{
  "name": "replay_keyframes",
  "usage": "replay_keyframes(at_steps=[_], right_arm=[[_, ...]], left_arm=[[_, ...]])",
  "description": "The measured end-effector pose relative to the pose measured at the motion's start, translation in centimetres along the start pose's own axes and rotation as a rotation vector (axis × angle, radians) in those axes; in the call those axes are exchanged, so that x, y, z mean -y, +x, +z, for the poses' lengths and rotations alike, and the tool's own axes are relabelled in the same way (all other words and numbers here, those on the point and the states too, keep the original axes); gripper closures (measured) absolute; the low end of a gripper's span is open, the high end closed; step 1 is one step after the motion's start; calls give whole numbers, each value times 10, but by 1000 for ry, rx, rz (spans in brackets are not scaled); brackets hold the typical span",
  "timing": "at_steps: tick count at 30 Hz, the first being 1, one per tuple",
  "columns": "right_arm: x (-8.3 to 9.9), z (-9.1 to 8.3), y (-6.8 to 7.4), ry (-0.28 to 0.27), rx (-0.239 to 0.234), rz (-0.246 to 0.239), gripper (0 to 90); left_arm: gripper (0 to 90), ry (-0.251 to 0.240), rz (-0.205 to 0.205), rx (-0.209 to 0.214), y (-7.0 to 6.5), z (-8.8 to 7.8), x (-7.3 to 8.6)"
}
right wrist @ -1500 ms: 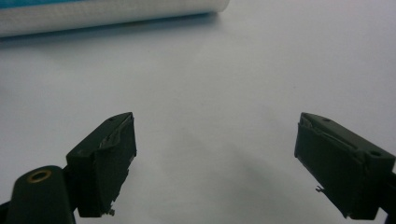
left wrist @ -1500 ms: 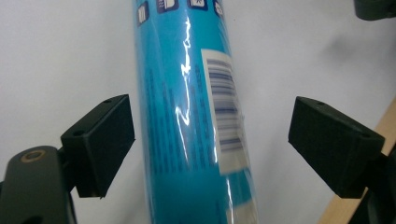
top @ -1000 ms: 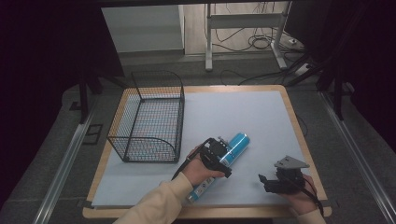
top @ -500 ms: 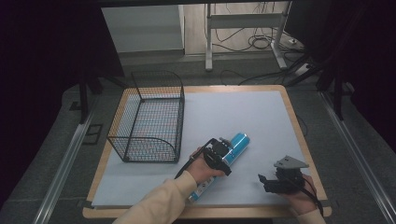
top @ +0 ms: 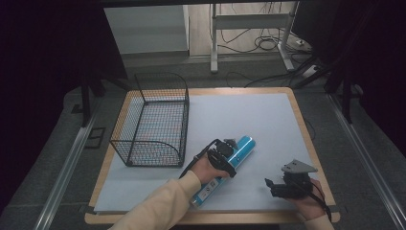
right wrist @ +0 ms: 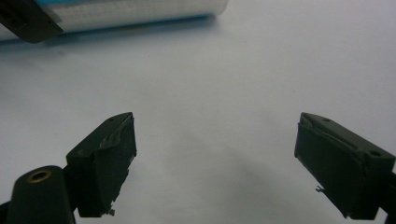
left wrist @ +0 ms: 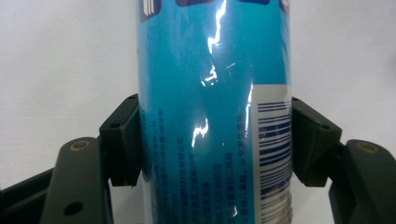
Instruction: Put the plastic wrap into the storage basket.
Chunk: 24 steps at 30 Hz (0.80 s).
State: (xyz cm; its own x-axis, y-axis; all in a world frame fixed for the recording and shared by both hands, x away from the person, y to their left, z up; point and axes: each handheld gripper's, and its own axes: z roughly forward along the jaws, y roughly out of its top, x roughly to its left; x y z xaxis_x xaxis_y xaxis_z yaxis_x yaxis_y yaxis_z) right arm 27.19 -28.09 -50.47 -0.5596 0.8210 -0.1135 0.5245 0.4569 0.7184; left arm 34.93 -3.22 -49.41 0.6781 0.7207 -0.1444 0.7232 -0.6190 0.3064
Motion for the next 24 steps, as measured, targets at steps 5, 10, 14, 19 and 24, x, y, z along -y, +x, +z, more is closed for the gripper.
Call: replay_keyframes(at_steps=[5, 10, 14, 19, 24], right_arm=[[0, 0, 0, -3, 2, 3, 130], [0, -1, 0, -5, 2, 4, 131], [0, -1, 0, -7, 4, 6, 130], [-1, -1, -1, -9, 5, 5, 130], [-1, -1, -2, -11, 6, 5, 130]], left_arm=[[313, 13, 12, 7, 3, -4, -1], [314, 30, 35, 5, 6, -13, -3], [314, 40, 47, 10, 7, -24, -6], [314, 39, 65, -5, 9, -40, -11], [314, 28, 71, -7, 12, -54, -15]])
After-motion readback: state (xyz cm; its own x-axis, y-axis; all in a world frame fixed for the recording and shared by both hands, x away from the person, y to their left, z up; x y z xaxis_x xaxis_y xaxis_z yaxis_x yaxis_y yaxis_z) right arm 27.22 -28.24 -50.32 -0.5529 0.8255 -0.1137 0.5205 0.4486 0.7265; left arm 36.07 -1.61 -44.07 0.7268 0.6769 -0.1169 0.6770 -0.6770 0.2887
